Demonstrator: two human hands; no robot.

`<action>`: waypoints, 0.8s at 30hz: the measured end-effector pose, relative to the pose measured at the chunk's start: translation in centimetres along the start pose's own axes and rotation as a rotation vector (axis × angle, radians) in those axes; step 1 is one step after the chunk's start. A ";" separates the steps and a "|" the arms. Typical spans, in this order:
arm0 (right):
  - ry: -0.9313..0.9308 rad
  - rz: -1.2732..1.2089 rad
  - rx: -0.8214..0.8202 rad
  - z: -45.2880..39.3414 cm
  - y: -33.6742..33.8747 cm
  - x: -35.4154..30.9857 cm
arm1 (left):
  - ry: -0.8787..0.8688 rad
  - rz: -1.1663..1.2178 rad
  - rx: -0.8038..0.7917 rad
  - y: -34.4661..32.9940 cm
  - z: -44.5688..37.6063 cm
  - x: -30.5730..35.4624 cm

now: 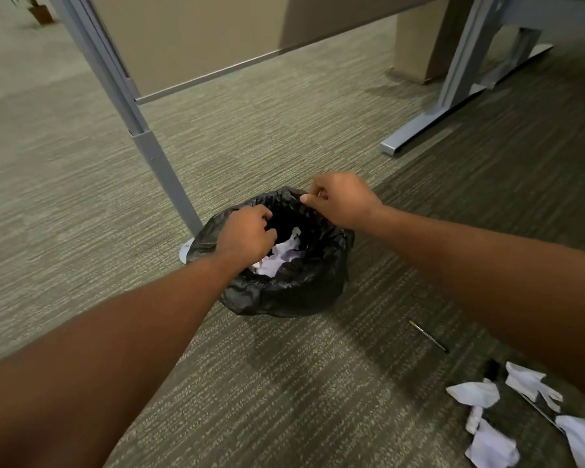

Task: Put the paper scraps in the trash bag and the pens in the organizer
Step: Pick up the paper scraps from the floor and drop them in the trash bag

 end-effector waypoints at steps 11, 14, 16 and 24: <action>-0.140 0.124 -0.065 5.0 3.5 8.4 | -0.365 0.116 -0.024 -4.6 0.7 11.0; -0.239 0.195 -0.104 7.1 4.0 12.0 | -0.429 0.153 -0.092 -6.6 1.6 13.8; -0.269 0.245 -0.122 8.9 4.5 14.3 | -0.476 0.174 -0.128 -8.1 2.5 15.6; -0.391 0.318 -0.244 17.5 5.2 22.0 | -0.449 0.278 -0.308 -14.5 6.5 21.0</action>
Point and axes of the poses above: each hand's wrist, its own z-axis away from the middle knuckle, its own y-axis out of the back of the hand, x = y × z, the point moved 4 cm from there along -z, towards the middle knuckle, and after that the axes turned 10 degrees about x, right-handed, at the moved point
